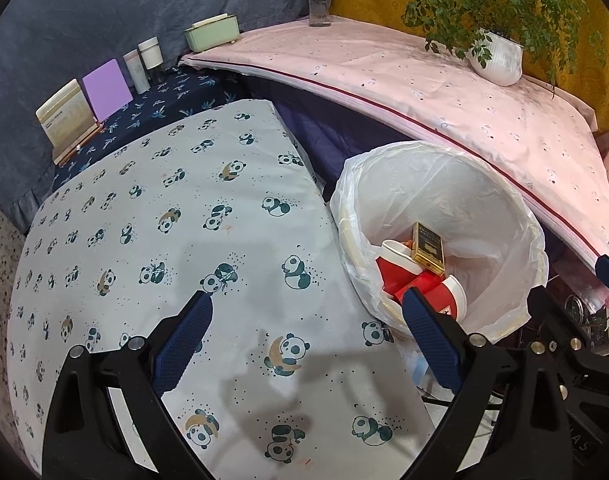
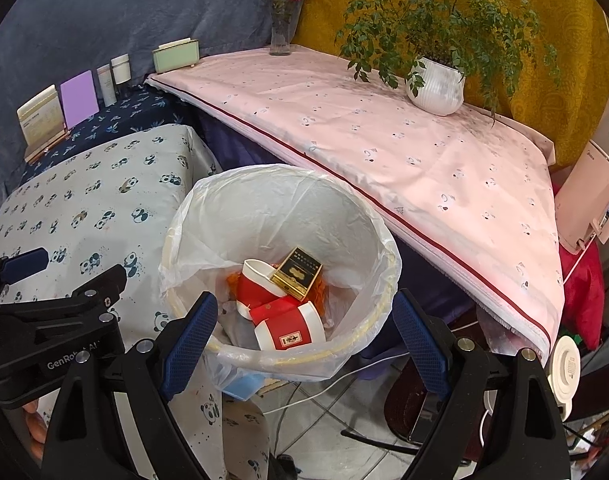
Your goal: Collect trash
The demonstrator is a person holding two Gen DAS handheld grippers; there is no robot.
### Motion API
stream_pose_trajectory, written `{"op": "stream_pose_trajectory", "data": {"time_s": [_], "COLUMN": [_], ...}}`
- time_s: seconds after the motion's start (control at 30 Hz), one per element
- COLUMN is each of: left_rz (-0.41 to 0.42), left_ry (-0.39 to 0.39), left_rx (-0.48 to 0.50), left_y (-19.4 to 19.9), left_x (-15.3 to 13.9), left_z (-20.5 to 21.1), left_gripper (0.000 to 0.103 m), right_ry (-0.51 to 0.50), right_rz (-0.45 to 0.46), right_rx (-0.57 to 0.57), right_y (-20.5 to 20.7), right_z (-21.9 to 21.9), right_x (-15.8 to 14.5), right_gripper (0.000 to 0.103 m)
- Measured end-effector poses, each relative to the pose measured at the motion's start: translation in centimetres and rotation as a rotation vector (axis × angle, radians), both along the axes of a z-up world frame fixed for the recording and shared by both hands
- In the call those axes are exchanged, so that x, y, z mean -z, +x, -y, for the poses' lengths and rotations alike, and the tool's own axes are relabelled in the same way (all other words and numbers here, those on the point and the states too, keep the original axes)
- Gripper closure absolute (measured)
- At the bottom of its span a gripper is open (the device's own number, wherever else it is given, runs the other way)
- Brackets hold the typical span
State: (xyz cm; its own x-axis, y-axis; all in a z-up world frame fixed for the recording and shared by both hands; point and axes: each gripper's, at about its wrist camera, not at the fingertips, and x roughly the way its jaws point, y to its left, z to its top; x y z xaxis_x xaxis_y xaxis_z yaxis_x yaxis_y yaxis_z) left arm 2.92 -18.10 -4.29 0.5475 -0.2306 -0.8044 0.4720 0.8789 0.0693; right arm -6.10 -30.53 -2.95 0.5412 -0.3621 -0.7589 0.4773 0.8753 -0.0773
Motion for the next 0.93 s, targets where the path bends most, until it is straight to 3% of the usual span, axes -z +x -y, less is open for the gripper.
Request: {"op": "stream_pose_trajectory", "data": {"time_s": [0.77,0.93], "left_rz": [0.023,-0.017], "left_ry": [0.027,0.018], "left_rx": [0.008,0.013], "left_y": [-0.12,0.16], "left_x": [0.11,0.41], "left_z": [0.06,0.07], "left_gripper": [0.012,0.012], "right_ry": [0.001,0.003], "right_rz": [0.005,0.005], "right_rx": [0.006,0.01], "right_y": [-0.21,-0.18], "right_z": [0.02,0.15], "right_x": [-0.02,-0.06], "right_gripper": [0.018,0.018]}}
